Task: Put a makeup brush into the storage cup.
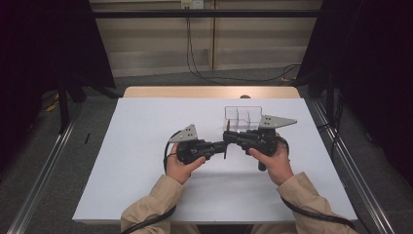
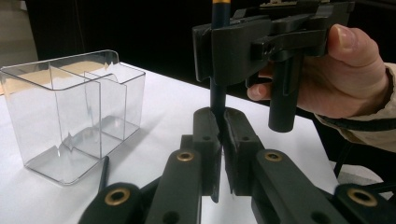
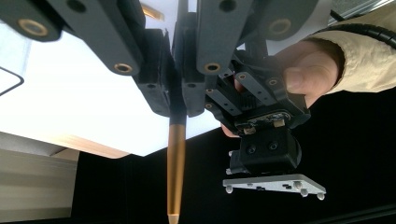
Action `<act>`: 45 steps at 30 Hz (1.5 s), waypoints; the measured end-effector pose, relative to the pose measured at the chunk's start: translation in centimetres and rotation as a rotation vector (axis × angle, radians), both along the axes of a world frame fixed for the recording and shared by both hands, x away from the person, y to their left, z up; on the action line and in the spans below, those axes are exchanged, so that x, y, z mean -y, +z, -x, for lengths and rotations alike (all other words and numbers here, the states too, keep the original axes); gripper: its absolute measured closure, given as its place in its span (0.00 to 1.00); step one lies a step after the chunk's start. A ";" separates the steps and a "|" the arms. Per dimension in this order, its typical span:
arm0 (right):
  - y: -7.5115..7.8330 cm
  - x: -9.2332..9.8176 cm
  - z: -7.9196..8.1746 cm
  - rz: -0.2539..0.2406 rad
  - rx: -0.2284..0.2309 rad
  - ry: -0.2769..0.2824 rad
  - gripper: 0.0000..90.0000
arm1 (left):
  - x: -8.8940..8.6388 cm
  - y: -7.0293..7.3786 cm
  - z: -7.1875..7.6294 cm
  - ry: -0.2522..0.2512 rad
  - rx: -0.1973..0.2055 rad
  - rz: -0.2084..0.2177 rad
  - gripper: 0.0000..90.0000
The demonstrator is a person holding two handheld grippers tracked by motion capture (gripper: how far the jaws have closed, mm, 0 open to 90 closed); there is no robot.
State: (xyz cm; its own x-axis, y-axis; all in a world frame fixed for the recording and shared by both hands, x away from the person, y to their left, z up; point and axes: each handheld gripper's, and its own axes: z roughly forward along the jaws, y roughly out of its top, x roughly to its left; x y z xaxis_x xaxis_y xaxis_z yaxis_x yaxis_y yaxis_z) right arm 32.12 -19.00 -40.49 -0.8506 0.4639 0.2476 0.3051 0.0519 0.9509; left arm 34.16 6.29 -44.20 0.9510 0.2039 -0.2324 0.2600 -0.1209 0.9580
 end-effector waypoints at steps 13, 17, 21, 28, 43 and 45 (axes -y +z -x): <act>0.0 0.0 0.0 0.007 0.009 0.000 0.93 | -0.5 0.3 0.1 0.020 0.005 0.015 0.80; 0.1 0.2 -0.1 0.005 0.015 -0.003 0.93 | -0.8 0.3 0.1 0.037 0.001 0.034 0.69; 0.1 0.4 -0.2 0.002 0.014 -0.004 0.93 | -0.8 0.4 0.1 0.046 0.011 0.035 0.56; 0.3 0.6 -0.2 0.004 0.021 -0.005 0.93 | -1.0 0.5 0.1 0.067 0.043 0.028 0.38; 0.9 1.4 0.0 0.004 0.034 -0.015 0.93 | -2.0 0.9 0.0 0.049 0.069 0.028 0.03; 0.9 1.5 0.0 0.003 0.033 -0.015 0.93 | -2.4 0.9 0.2 0.043 0.077 0.012 0.03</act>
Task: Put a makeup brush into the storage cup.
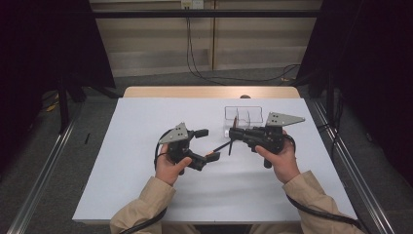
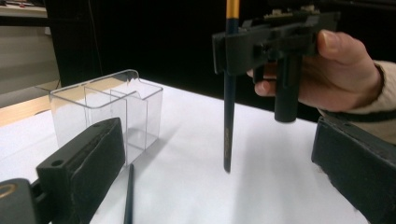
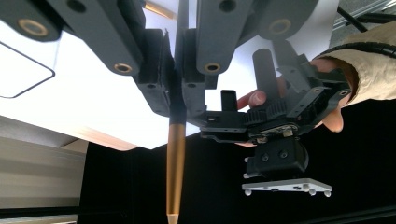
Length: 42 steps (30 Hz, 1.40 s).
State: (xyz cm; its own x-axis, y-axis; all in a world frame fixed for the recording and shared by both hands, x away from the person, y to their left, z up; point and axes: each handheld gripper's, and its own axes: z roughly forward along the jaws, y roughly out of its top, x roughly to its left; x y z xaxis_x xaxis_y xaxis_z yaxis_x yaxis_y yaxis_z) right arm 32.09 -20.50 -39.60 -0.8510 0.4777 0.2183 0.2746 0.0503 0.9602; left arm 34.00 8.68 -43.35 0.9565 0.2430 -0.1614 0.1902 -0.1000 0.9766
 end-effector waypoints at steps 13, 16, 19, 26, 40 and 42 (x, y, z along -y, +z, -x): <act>-0.3 0.3 0.1 -0.003 -0.001 0.000 0.93 | -2.4 0.3 0.5 0.019 0.007 -0.004 0.03; -0.2 0.4 0.1 -0.001 0.002 -0.001 0.93 | -2.8 0.2 0.5 0.022 0.009 -0.012 0.03; -0.1 0.5 0.1 0.000 0.005 -0.001 0.93 | -3.2 0.1 0.5 0.035 0.010 -0.011 0.03; -0.1 0.8 0.1 -0.003 0.002 -0.006 0.93 | -4.4 0.3 0.8 0.055 0.023 -0.026 0.03; -0.1 1.0 0.1 -0.001 0.005 -0.011 0.93 | -6.8 0.2 1.5 0.081 0.023 -0.027 0.03; -0.1 1.1 0.1 -0.002 0.004 -0.012 0.93 | -7.1 0.3 1.6 0.085 0.026 -0.031 0.03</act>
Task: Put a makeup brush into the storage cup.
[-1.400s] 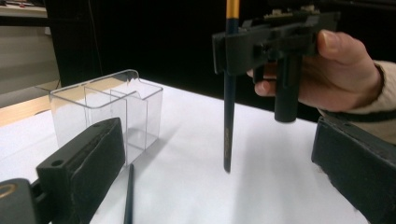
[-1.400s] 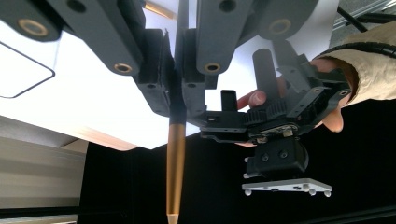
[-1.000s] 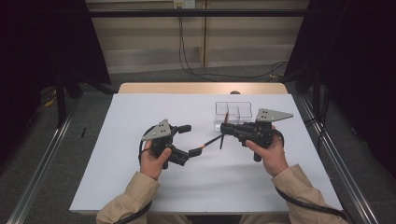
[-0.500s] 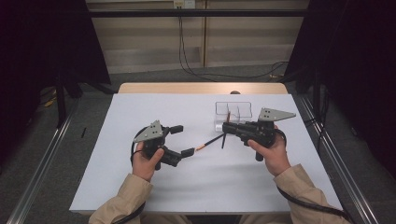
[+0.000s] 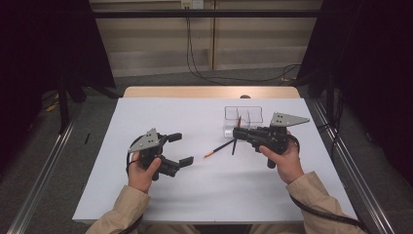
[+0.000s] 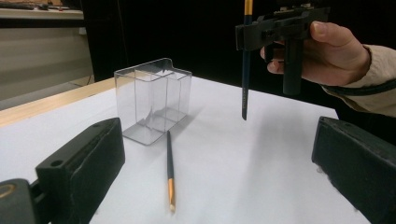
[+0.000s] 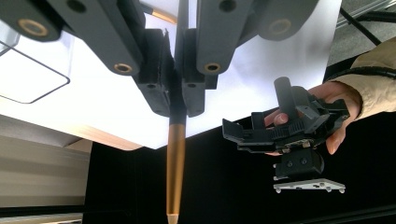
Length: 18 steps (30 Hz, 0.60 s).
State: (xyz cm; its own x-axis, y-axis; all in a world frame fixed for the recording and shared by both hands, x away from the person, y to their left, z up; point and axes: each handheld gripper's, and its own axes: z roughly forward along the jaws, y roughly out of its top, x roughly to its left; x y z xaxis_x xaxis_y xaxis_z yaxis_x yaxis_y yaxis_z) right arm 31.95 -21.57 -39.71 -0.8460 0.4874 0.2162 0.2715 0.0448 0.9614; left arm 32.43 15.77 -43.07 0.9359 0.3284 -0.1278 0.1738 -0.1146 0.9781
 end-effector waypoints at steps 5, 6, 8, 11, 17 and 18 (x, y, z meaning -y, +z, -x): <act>0.0 0.1 0.0 0.000 0.000 -0.003 0.93 | -0.9 0.2 0.4 0.005 0.009 0.002 0.03; 0.0 0.2 0.0 -0.003 0.000 -0.002 0.93 | -1.0 0.3 0.4 0.010 0.012 0.004 0.03; 0.1 0.2 0.0 -0.004 0.000 -0.002 0.93 | -1.2 0.3 0.5 0.014 0.012 0.001 0.03; 0.2 0.2 0.0 -0.001 0.002 -0.002 0.93 | -2.1 0.3 0.7 0.031 0.010 0.000 0.03; 0.2 0.3 0.0 -0.002 0.001 -0.005 0.93 | -3.4 0.4 0.9 0.058 0.017 -0.008 0.03; 0.1 0.3 0.0 -0.001 0.004 -0.005 0.93 | -3.6 0.4 1.0 0.059 0.016 -0.009 0.03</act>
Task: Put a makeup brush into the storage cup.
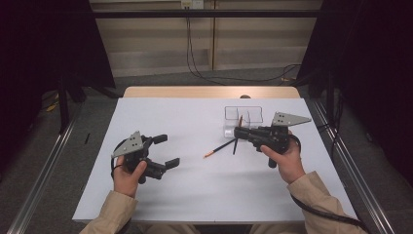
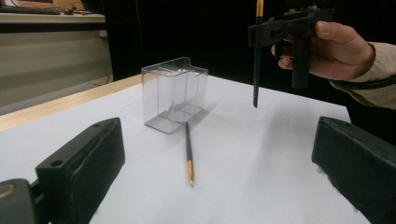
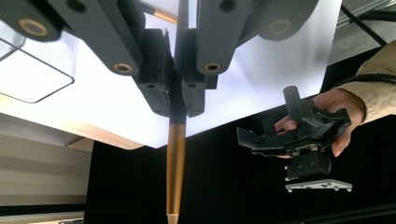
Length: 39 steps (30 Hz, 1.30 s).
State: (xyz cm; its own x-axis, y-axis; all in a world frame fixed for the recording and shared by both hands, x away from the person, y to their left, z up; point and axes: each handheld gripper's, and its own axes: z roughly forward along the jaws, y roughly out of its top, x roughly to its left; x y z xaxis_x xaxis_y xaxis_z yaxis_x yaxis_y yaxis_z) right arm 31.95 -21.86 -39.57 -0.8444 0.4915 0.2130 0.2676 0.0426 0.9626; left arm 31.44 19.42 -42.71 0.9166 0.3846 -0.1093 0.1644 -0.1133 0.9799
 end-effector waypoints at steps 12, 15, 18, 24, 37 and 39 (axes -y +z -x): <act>-0.1 0.3 -0.1 -0.004 -0.005 -0.005 0.93 | -2.2 -0.1 0.6 0.039 0.000 -0.022 0.03; -0.1 0.4 -0.1 -0.002 -0.005 -0.005 0.93 | -2.7 -0.1 0.8 0.053 0.002 -0.025 0.03; -0.2 0.4 -0.1 -0.003 -0.004 -0.006 0.93 | -3.1 -0.2 0.9 0.058 -0.001 -0.020 0.03; -0.5 0.6 -0.2 -0.002 -0.009 -0.008 0.93 | -3.7 -0.5 1.3 0.068 -0.002 -0.043 0.03; -0.4 0.9 -0.3 0.011 -0.003 -0.007 0.93 | -5.2 -0.8 2.2 0.091 -0.007 -0.053 0.03; -0.5 1.0 -0.3 0.012 -0.005 -0.010 0.93 | -5.4 -0.8 2.3 0.096 -0.006 -0.052 0.03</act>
State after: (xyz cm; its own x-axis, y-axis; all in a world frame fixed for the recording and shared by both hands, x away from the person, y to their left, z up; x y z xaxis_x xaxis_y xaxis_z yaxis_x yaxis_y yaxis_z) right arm 32.27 -22.85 -40.06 -0.8386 0.5024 0.2108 0.2724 0.0516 0.9608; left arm 29.16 24.82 -43.50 0.8745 0.4763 -0.0918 0.1825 -0.1477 0.9720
